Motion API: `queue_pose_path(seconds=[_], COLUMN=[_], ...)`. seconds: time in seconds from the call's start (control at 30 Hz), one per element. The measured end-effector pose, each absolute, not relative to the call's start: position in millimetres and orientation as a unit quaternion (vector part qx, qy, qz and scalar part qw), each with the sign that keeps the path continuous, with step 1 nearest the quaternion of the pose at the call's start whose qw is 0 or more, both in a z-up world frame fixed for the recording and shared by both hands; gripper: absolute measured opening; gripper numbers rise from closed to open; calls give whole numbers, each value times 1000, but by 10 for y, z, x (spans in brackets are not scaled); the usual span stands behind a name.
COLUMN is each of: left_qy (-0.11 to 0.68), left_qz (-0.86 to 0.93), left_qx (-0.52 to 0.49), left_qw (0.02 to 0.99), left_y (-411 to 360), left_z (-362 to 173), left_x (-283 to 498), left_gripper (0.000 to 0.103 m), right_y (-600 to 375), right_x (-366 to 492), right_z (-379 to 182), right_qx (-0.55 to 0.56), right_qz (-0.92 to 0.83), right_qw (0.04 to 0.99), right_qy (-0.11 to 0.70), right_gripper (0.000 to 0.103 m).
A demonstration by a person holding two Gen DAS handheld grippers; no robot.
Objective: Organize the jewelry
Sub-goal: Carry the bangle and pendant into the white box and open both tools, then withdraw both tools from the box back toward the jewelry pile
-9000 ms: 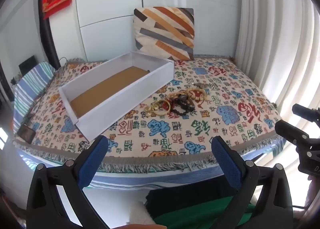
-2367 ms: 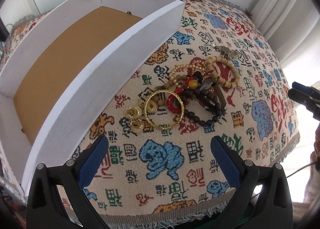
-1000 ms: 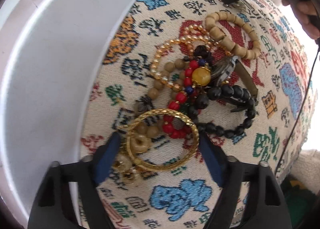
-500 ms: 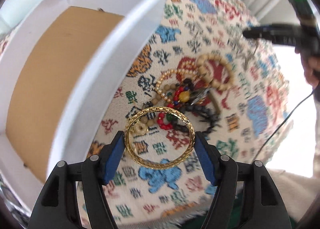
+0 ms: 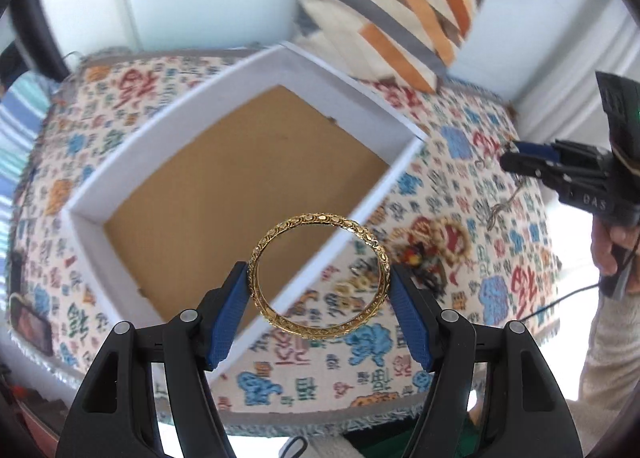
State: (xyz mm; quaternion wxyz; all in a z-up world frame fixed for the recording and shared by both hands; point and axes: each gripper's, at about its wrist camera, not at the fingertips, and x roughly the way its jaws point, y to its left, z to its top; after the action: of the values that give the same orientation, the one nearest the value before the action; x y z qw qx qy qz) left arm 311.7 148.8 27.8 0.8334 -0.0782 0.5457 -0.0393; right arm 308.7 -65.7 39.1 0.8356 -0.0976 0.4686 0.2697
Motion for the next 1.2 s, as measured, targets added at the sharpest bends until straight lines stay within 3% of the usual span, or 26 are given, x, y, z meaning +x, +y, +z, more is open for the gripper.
queue_pose_path(seconds=[0.3, 0.7, 0.77, 0.83, 0.87, 1.2], left_qy=[548, 581, 587, 586, 584, 530], left_qz=[51, 111, 114, 125, 128, 152], left_qx=[-122, -143, -142, -138, -136, -90], left_qw=[826, 793, 789, 788, 790, 829], left_y=[2395, 3052, 3065, 3065, 3052, 2653], left_z=[-86, -865, -963, -1021, -1024, -736], left_x=[3140, 3326, 3331, 3307, 3299, 3116], left_gripper=[70, 72, 78, 89, 89, 96], right_y=[711, 1887, 1924, 1918, 1892, 1423], right_x=[3233, 3345, 3343, 3360, 3351, 3173], right_z=[269, -531, -630, -696, -701, -365], right_qx=[-126, -178, -176, -168, -165, -151], right_qz=[338, 341, 341, 340, 336, 316], right_qw=[800, 770, 769, 769, 772, 811], right_qy=[480, 509, 510, 514, 513, 470], right_gripper=[32, 33, 36, 53, 55, 59])
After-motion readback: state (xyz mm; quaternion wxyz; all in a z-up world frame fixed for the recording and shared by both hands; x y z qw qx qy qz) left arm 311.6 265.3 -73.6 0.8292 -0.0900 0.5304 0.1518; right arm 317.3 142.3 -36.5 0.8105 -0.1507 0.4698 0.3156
